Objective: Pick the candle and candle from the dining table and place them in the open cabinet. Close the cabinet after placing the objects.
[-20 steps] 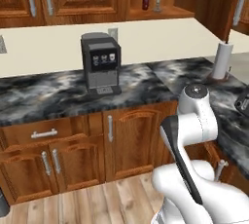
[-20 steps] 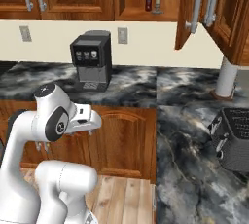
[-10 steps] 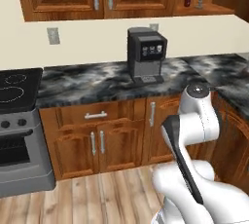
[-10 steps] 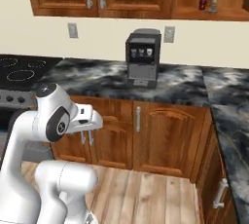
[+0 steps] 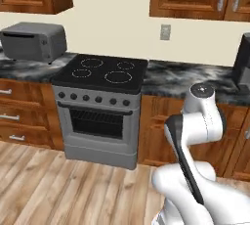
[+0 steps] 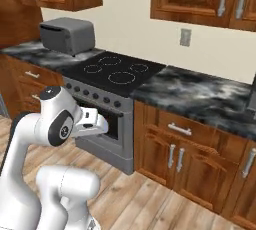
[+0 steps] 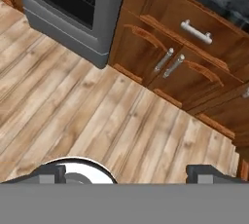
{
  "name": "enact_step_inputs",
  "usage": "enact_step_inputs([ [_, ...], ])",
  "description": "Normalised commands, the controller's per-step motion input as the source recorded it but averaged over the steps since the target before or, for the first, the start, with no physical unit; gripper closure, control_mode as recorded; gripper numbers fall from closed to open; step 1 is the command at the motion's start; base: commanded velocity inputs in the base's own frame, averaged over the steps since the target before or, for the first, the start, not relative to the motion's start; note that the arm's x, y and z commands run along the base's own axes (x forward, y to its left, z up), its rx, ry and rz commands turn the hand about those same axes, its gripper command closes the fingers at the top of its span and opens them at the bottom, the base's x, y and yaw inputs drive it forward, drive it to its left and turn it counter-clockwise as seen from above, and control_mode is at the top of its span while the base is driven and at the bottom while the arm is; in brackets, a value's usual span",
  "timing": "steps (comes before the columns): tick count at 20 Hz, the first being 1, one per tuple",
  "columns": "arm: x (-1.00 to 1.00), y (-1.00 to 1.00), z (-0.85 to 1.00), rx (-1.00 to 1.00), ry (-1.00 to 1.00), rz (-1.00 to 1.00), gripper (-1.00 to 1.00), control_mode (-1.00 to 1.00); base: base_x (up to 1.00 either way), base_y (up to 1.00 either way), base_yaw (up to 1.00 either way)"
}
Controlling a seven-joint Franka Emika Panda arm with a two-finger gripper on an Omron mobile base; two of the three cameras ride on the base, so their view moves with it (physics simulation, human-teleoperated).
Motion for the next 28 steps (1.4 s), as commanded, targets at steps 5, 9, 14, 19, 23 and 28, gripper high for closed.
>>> enact_step_inputs([
  [5, 0.00, 0.00, 0.00, 0.00, 0.00, 0.00, -1.00, 1.00, 0.00, 0.73, 0.75],
  [9, 0.00, 0.00, 0.00, 0.00, 0.00, 0.00, -1.00, 1.00, 0.00, 0.63, 0.75],
  [14, 0.00, 0.00, 0.00, 0.00, 0.00, 0.00, -1.00, 1.00, 0.00, 0.53, 0.73],
  [19, 0.00, 0.00, 0.00, 0.00, 0.00, 0.00, -1.00, 1.00, 0.00, 0.36, 0.65],
  [23, 0.00, 0.00, 0.00, 0.00, 0.00, 0.00, -1.00, 1.00, -0.03, 0.09, 0.58],
  [28, 0.00, 0.00, 0.00, 0.00, 0.00, 0.00, -1.00, 1.00, -0.07, 0.04, 0.56],
])
